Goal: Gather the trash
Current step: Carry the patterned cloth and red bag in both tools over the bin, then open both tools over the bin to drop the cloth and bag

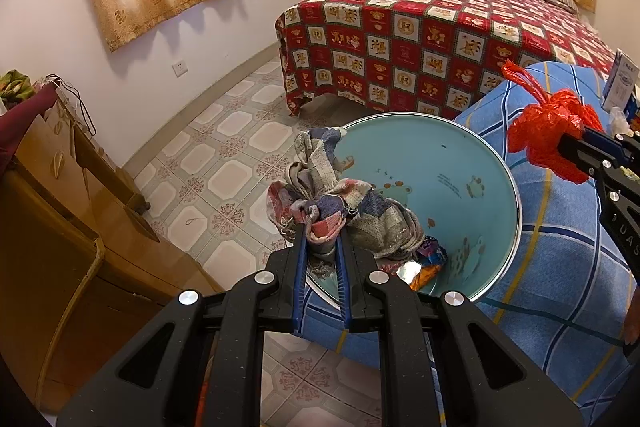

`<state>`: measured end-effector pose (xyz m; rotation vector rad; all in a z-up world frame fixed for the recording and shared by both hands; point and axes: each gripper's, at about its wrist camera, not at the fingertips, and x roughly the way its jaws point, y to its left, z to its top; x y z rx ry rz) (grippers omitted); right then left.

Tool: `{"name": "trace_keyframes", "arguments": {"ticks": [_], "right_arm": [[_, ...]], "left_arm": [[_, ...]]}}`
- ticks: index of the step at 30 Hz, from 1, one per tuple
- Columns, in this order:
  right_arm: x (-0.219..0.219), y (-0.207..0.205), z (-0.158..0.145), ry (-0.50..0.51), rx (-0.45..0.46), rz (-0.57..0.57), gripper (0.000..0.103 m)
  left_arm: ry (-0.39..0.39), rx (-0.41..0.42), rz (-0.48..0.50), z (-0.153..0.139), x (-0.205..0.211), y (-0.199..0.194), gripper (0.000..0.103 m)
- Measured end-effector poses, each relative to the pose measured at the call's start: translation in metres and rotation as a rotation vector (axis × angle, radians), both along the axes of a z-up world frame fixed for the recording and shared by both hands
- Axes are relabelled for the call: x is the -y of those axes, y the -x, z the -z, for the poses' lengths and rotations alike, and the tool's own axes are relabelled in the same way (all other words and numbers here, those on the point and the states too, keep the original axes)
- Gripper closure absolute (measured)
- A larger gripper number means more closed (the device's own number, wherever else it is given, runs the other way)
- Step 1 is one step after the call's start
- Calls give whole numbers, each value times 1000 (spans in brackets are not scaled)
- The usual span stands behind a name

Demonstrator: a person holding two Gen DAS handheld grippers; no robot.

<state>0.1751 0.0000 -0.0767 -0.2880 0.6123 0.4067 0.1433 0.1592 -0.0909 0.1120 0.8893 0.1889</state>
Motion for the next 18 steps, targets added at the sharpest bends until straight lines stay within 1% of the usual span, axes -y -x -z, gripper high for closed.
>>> {"name": "trace_keyframes", "arguments": {"ticks": [14,18], "right_arm": [[-8,-3,0,2,-7,-26,89],[-13,-5,1,-2,-13,-41,88]], "left_arm": [[7,-1,-1,-1,0,-1,89],[14,6,6,-5,4,-3,87]]}}
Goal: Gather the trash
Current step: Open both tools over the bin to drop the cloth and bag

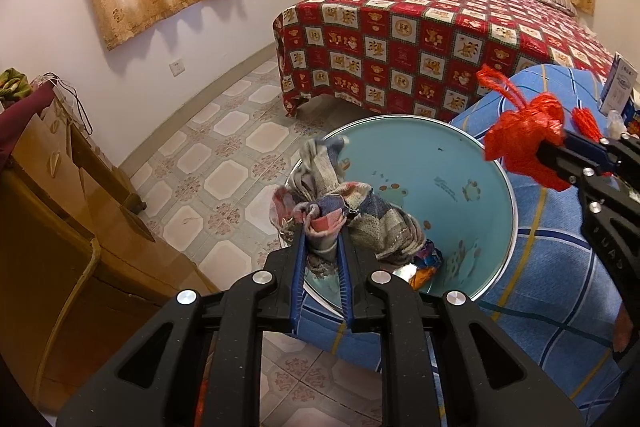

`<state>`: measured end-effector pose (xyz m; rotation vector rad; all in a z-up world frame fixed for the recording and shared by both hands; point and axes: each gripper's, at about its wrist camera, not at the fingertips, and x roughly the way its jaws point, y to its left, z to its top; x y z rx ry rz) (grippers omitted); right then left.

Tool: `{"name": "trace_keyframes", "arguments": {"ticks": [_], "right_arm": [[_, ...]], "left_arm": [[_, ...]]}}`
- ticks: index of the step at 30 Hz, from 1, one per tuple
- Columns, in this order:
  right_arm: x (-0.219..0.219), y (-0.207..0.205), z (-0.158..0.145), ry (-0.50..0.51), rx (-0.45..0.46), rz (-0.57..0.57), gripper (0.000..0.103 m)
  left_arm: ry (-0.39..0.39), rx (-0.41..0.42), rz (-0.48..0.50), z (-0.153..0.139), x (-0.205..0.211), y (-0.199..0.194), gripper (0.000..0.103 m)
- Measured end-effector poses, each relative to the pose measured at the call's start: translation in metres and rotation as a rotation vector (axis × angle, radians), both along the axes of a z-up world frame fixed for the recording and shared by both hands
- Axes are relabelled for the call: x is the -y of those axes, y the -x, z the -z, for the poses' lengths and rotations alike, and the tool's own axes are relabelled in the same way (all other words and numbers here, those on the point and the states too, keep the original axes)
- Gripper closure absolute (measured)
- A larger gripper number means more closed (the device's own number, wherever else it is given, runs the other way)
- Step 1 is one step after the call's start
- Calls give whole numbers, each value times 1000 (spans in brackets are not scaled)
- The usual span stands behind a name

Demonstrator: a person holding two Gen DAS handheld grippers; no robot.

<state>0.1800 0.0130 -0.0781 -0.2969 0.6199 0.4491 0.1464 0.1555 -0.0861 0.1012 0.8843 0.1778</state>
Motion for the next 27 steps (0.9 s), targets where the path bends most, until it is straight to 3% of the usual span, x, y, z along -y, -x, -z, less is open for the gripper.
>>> {"name": "trace_keyframes", "arguments": {"ticks": [4,6,8,11,19,21,27], "right_arm": [[-2,-2,2,-12,-8,-24,81],[-3,-2,2,-19,-8,-28,64],[-2,-2,3,-33,-11,-24,49],[0,1,3,-47,-8,-12,36],[15,9,5,-49,-11,31,26],[24,14,4,-45,-9,48,26],[72,42,1,-40,-11,150,24]], "left_arm": [[10,12,5,-2,0,2,81],[12,19,3,-3,0,2,61],[14,24,-2,-3,-1,2,52],[18,22,-5,-3,-1,1,43],[17,13,-7,2,2,2,26],[20,11,-6,4,4,2,16],[6,-30,20,20,20,3,13]]}}
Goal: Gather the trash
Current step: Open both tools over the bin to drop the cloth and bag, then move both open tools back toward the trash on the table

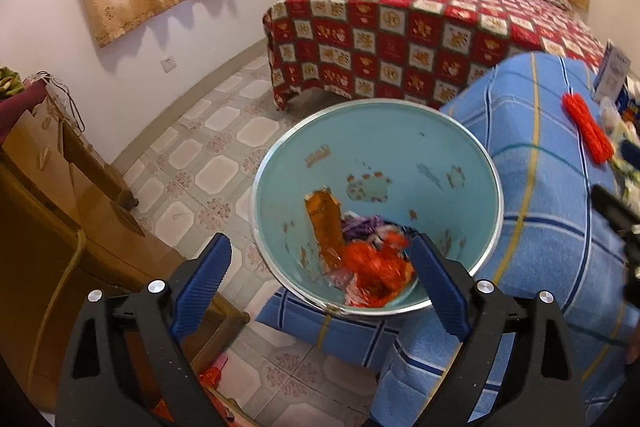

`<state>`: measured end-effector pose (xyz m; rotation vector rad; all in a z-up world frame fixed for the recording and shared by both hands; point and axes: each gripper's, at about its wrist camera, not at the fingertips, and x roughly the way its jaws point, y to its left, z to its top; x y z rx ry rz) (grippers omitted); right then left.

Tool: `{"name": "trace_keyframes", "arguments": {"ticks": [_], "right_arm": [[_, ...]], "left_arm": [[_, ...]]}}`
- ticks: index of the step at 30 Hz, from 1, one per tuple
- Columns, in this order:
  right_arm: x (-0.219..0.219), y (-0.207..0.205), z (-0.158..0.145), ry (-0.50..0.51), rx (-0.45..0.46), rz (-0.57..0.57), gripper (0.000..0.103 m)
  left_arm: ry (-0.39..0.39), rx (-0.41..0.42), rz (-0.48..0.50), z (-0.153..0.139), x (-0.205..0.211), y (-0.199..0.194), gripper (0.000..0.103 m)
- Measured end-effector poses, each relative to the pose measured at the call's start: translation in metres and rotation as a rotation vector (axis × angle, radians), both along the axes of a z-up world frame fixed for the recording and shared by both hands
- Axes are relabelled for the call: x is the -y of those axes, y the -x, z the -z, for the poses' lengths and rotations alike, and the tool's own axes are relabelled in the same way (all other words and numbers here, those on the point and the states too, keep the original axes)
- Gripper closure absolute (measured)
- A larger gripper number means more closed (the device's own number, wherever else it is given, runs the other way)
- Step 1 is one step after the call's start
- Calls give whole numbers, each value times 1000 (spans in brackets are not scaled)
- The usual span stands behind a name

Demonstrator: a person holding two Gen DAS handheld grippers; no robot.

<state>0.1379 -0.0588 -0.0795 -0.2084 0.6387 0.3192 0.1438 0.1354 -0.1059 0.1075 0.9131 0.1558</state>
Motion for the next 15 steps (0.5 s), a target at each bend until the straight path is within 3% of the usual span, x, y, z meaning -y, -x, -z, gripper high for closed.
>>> {"name": "trace_keyframes", "arguments": {"ticks": [4,11,15], "right_arm": [[44,17,-1,6,-8,101,24],[169,41,-8,-29,18,449,24],[219,41,-6,-41,0,586,26]], "left_arm": [[-10,-33,11,11,11,1,10],[-14,-67,45,19,31,2,9],[-36,-60,71,17,52,1,9]]}}
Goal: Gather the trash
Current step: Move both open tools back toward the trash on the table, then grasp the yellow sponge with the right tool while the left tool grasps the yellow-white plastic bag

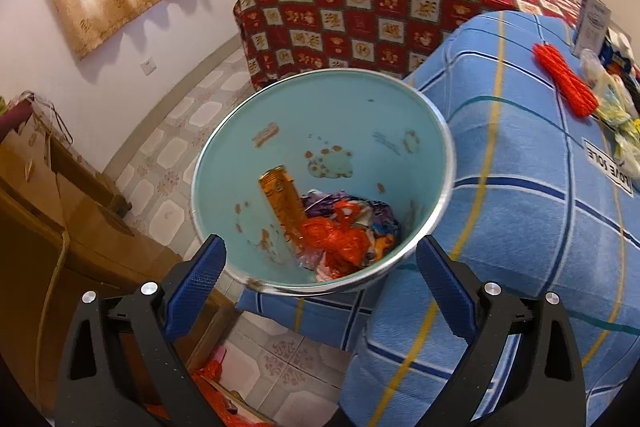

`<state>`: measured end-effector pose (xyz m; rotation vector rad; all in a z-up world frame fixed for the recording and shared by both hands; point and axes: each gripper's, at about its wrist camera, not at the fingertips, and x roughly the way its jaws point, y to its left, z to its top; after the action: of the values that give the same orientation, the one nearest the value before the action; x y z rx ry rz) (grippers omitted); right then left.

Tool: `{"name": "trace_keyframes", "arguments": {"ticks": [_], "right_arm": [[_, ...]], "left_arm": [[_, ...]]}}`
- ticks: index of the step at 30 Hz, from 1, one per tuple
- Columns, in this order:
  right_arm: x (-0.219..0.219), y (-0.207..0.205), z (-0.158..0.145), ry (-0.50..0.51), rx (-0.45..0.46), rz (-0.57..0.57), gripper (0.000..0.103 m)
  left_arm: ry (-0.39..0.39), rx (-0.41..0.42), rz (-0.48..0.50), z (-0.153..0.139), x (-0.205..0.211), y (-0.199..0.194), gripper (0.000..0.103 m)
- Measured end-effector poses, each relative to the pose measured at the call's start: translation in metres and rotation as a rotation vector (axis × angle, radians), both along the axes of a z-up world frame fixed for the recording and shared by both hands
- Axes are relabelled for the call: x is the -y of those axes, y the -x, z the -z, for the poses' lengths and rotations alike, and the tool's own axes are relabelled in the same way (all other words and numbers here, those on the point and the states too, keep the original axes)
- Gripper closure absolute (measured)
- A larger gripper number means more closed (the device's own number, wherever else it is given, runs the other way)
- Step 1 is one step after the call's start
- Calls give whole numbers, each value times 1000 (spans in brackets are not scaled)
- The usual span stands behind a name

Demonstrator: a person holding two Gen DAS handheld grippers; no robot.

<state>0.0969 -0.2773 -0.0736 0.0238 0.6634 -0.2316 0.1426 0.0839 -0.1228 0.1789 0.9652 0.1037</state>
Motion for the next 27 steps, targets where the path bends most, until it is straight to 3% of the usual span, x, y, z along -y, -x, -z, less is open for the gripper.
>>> {"name": "trace_keyframes", "arguments": {"ticks": [4,10,13,14,19,27], "right_arm": [[34,-8,12,-41,-55,52,34],[52,-29,38,-113,-169,15,45],[57,-31,47,-180,-203,-11,73],[57,-29,45,-187,-195,-19,76],[54,-7,34,-173,-140,-32,76],[71,34,18,-101,-72,45,76]], "left_arm": [[-1,1,14,0,19,-4,9],[7,22,56,-8,53,-8,9],[15,33,78,-12,69,-8,9],[21,36,86,-14,75,-7,9],[38,41,124,-19,103,-6,9],[44,58,223,-26,171,-3,9]]}}
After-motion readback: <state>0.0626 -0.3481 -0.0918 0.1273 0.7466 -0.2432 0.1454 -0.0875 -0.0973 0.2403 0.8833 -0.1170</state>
